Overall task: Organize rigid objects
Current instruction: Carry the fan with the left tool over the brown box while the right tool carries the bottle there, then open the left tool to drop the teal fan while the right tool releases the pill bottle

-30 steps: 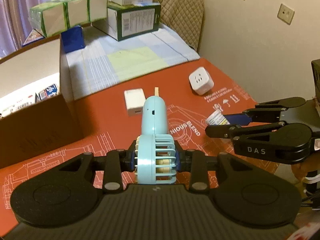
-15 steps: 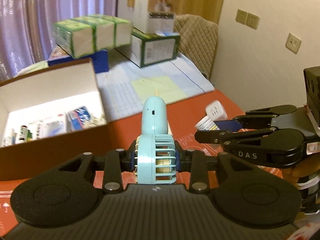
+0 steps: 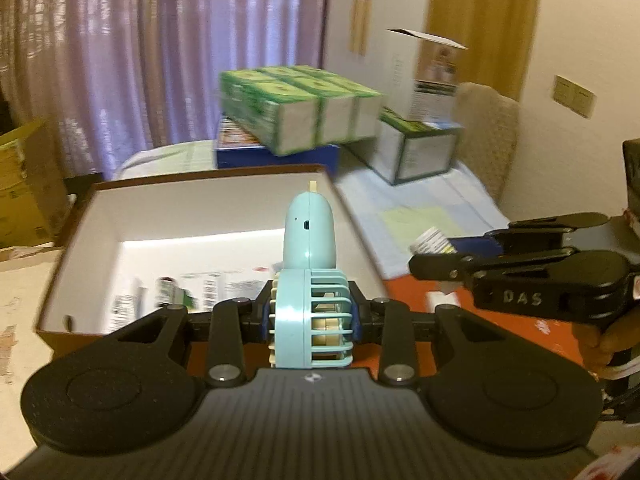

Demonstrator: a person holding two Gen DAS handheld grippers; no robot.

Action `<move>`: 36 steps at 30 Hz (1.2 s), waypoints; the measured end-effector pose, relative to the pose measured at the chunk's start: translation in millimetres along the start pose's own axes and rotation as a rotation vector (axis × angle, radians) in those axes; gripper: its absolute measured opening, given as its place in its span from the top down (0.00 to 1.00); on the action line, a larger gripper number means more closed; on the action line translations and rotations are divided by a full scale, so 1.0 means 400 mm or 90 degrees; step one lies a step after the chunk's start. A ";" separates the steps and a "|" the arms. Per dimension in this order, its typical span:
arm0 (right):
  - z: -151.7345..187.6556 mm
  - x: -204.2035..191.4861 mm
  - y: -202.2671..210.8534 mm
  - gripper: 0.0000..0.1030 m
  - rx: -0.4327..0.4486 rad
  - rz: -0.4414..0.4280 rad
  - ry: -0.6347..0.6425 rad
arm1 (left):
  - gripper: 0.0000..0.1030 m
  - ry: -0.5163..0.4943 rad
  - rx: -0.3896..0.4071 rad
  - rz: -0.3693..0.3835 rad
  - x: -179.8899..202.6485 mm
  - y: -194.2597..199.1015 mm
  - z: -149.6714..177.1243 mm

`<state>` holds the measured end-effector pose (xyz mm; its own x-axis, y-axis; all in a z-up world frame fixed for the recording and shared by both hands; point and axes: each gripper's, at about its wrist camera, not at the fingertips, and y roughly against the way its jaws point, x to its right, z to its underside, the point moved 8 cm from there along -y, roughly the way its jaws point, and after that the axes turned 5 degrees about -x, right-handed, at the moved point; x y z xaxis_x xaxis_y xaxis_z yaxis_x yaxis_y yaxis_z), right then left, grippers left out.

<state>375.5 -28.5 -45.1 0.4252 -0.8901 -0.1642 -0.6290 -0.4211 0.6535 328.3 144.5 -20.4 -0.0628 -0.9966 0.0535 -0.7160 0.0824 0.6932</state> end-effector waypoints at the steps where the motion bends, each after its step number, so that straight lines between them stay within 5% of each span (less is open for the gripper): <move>1: -0.016 -0.010 -0.016 0.77 0.001 -0.005 0.003 | 0.71 0.005 -0.001 -0.006 -0.023 -0.002 -0.006; 17: -0.146 -0.086 -0.275 0.77 -0.062 -0.024 -0.003 | 0.71 0.035 -0.066 -0.075 -0.323 -0.161 -0.073; 36: -0.177 -0.023 -0.497 0.77 -0.152 0.036 -0.047 | 0.71 0.030 -0.167 -0.071 -0.462 -0.401 -0.087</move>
<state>542.8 75.7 -121.2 0.3395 -0.9250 -0.1704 -0.4746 -0.3249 0.8180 478.8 315.3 -116.6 0.0426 -0.9991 -0.0042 -0.5122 -0.0254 0.8585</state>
